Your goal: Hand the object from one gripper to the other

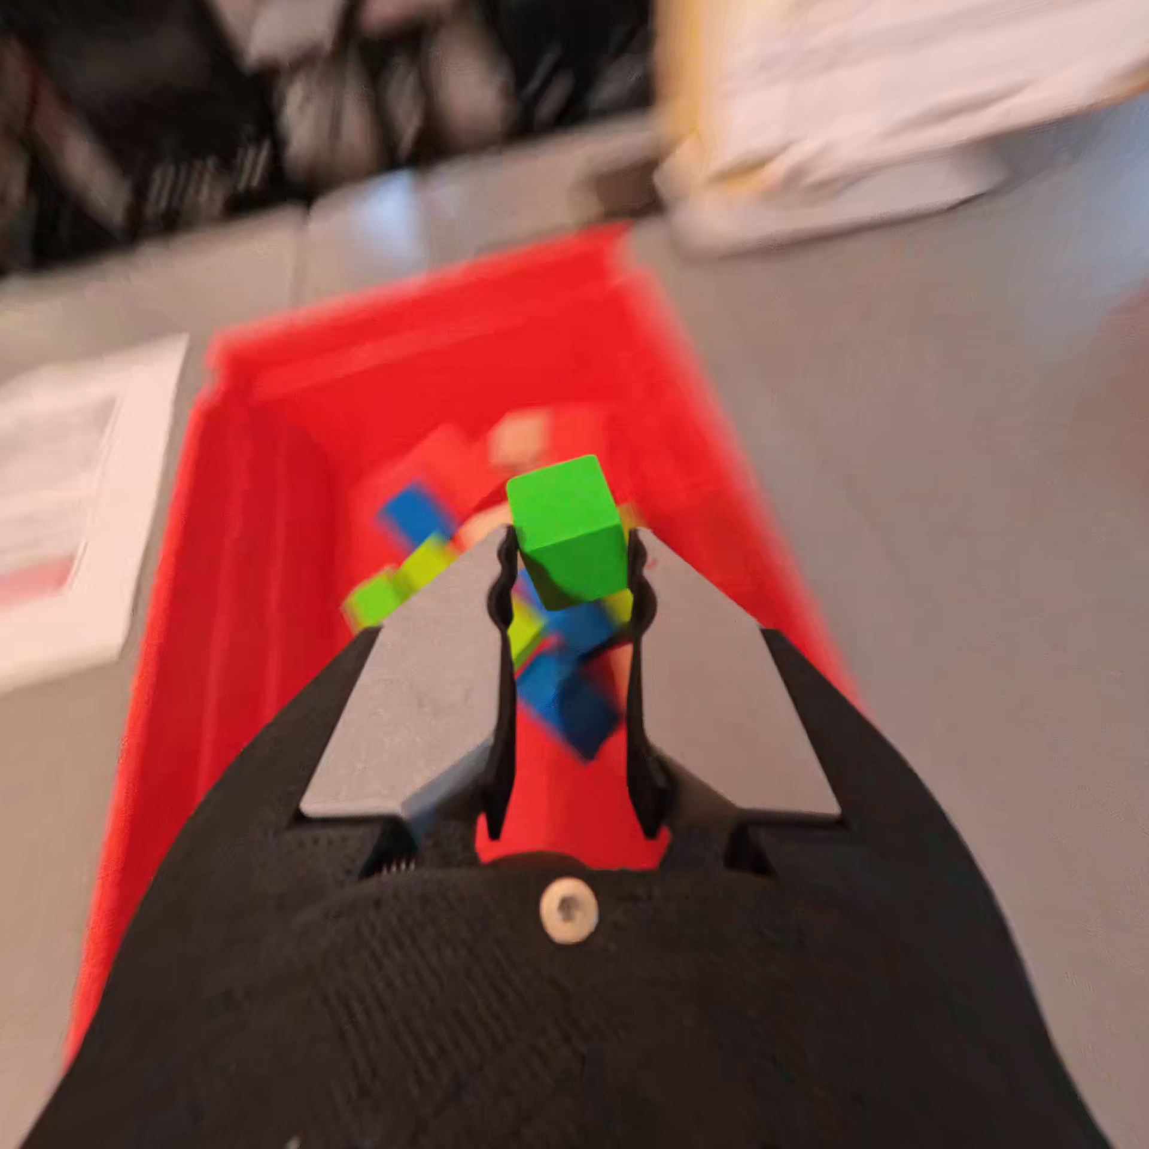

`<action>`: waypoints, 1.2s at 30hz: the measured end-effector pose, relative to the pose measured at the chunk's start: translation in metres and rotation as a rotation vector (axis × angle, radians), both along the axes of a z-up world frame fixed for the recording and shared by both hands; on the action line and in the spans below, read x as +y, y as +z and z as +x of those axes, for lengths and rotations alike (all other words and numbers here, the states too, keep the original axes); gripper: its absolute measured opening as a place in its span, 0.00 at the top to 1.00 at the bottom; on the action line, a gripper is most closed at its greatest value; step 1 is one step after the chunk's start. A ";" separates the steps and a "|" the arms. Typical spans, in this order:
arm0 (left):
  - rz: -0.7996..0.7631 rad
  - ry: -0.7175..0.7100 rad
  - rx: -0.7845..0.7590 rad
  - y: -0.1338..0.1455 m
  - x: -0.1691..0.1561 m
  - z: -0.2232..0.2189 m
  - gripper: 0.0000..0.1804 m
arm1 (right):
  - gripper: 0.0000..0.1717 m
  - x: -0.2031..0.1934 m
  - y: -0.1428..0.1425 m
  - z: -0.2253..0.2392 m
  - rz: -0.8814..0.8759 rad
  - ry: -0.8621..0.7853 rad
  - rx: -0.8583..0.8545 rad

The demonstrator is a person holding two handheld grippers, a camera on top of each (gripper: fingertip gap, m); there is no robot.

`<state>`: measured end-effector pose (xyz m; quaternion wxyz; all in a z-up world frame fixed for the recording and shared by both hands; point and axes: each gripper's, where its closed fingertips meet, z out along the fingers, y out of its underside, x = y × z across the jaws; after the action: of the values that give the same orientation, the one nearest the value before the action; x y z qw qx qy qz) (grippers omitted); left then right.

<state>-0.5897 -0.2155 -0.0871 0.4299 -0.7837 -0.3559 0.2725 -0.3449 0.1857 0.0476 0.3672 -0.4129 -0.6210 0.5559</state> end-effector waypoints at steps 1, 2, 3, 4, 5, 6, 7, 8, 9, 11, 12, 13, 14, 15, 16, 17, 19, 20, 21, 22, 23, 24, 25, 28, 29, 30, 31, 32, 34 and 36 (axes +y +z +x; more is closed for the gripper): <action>0.054 -0.165 0.114 0.024 0.032 0.030 0.83 | 0.64 -0.013 -0.004 -0.003 -0.022 0.057 -0.023; 0.092 -0.323 0.228 0.044 0.061 0.064 0.83 | 0.64 -0.028 -0.009 -0.005 -0.043 0.128 -0.044; 0.108 -0.460 0.330 0.059 0.085 0.100 0.83 | 0.63 -0.047 -0.013 -0.005 -0.065 0.209 -0.065; 0.125 -0.581 0.418 0.071 0.107 0.134 0.83 | 0.63 -0.066 -0.018 -0.004 -0.084 0.295 -0.089; 0.155 -0.666 0.479 0.081 0.124 0.163 0.83 | 0.63 -0.087 -0.022 -0.001 -0.103 0.383 -0.113; 0.186 -0.741 0.495 0.087 0.140 0.187 0.83 | 0.62 -0.108 -0.025 0.004 -0.118 0.472 -0.129; 0.214 -0.819 0.490 0.090 0.153 0.210 0.83 | 0.62 -0.128 -0.027 0.010 -0.130 0.552 -0.133; 0.244 -0.875 0.495 0.094 0.165 0.228 0.83 | 0.62 -0.145 -0.028 0.016 -0.138 0.616 -0.129; 0.276 -0.922 0.505 0.097 0.174 0.244 0.83 | 0.63 -0.159 -0.028 0.021 -0.144 0.666 -0.123; 0.311 -0.988 0.510 0.100 0.187 0.266 0.83 | 0.63 -0.182 -0.031 0.031 -0.140 0.745 -0.119; 0.333 -1.003 0.520 0.103 0.190 0.273 0.83 | 0.63 -0.191 -0.034 0.037 -0.138 0.786 -0.136; 0.335 -1.008 0.537 0.104 0.193 0.278 0.83 | 0.62 -0.198 -0.036 0.042 -0.146 0.823 -0.161; 0.310 -0.987 0.564 0.104 0.196 0.277 0.83 | 0.62 -0.202 -0.037 0.046 -0.170 0.848 -0.184; 0.270 -0.956 0.600 0.103 0.197 0.275 0.83 | 0.63 -0.204 -0.036 0.047 -0.200 0.857 -0.202; 0.231 -0.939 0.631 0.101 0.199 0.275 0.83 | 0.63 -0.205 -0.035 0.046 -0.224 0.852 -0.213; 0.199 -0.943 0.651 0.099 0.200 0.279 0.83 | 0.64 -0.205 -0.036 0.043 -0.231 0.835 -0.215; 0.115 -0.910 0.713 0.096 0.205 0.279 0.83 | 0.67 -0.204 -0.039 0.037 -0.210 0.792 -0.204; 0.054 -0.874 0.751 0.093 0.207 0.276 0.83 | 0.69 -0.204 -0.041 0.035 -0.198 0.775 -0.204; 0.002 -0.839 0.784 0.091 0.209 0.273 0.83 | 0.70 -0.205 -0.042 0.033 -0.190 0.757 -0.203; -0.039 -0.813 0.809 0.088 0.212 0.271 0.83 | 0.72 -0.206 -0.044 0.030 -0.183 0.736 -0.201; -0.075 -0.796 0.833 0.086 0.216 0.271 0.83 | 0.73 -0.206 -0.046 0.027 -0.168 0.708 -0.200; -0.111 -0.782 0.855 0.082 0.220 0.271 0.83 | 0.76 -0.205 -0.049 0.023 -0.146 0.676 -0.194; -0.148 -0.769 0.874 0.078 0.223 0.271 0.83 | 0.83 -0.204 -0.051 0.019 -0.119 0.648 -0.182; -0.270 -0.704 0.933 0.067 0.227 0.259 0.83 | 0.87 -0.201 -0.062 0.008 -0.013 0.566 -0.160; -0.299 -0.694 0.943 0.064 0.228 0.255 0.83 | 0.87 -0.199 -0.066 0.005 0.017 0.542 -0.161; -0.309 -0.682 0.950 0.063 0.228 0.252 0.83 | 0.87 -0.199 -0.067 0.003 0.025 0.529 -0.156; -0.306 -0.671 0.954 0.063 0.228 0.251 0.83 | 0.87 -0.199 -0.067 0.001 0.020 0.528 -0.151; -0.306 -0.663 0.956 0.064 0.228 0.250 0.83 | 0.87 -0.199 -0.066 0.001 0.013 0.535 -0.151; -0.327 -0.658 0.965 0.063 0.227 0.250 0.83 | 0.88 -0.200 -0.067 0.001 -0.003 0.558 -0.161; -0.361 -0.651 0.973 0.062 0.227 0.250 0.83 | 0.88 -0.200 -0.068 0.002 -0.033 0.580 -0.185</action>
<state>-0.3397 0.0116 -0.0252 0.4648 -0.6984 0.1905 0.5099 -0.3425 -0.0143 -0.0205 0.1284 -0.2733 -0.7348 0.6074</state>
